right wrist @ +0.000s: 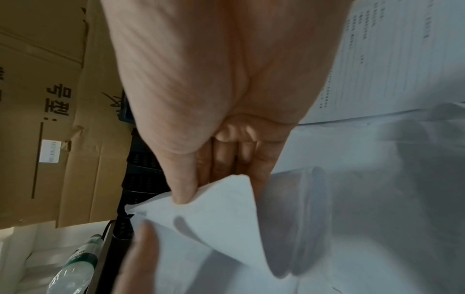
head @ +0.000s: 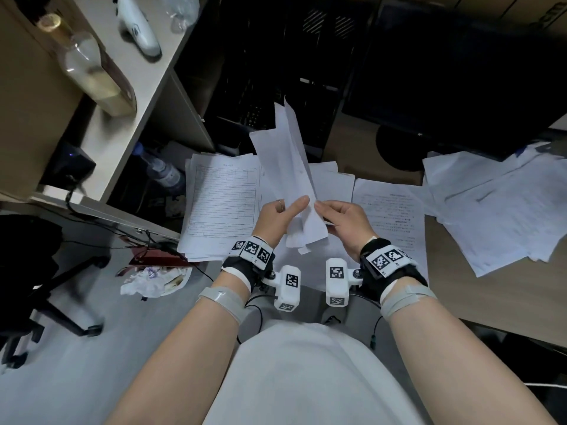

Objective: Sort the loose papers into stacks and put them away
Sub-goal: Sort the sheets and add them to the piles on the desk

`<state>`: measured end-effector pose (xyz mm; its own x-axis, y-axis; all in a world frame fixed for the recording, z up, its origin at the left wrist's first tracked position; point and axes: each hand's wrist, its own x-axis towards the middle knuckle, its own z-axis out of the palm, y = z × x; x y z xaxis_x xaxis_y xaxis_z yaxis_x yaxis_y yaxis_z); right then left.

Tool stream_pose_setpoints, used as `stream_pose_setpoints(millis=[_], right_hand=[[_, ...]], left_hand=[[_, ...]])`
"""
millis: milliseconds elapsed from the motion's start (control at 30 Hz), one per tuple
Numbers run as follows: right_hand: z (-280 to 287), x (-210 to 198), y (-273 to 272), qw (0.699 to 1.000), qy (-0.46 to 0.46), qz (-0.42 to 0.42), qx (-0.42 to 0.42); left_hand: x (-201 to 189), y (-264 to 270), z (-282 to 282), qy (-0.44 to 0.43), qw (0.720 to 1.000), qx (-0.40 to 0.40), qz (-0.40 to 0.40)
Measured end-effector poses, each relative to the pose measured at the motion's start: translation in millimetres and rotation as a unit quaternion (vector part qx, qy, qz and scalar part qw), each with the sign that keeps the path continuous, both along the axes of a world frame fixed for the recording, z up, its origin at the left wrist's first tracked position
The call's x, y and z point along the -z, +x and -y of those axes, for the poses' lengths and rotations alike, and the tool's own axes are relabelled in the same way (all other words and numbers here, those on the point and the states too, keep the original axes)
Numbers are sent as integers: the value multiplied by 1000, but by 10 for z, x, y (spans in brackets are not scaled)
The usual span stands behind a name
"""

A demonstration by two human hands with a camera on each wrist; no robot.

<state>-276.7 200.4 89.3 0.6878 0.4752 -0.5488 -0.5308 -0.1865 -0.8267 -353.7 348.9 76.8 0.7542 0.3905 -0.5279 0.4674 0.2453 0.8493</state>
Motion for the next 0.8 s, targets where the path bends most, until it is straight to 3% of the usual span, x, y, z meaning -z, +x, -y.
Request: stream_pose_setpoints(millis=[333,567,800], right_hand=[[37,239,27,980,-119,16,157],[-355,54,-179,996,-30,-45,68],[-544,33,-215,997,-51,24,48]], left_hand=[[310,-50,-504,78,996,-27,-38],[273,29,-569,19,999,5,-26],[112,105,-571,45,996,73,2]])
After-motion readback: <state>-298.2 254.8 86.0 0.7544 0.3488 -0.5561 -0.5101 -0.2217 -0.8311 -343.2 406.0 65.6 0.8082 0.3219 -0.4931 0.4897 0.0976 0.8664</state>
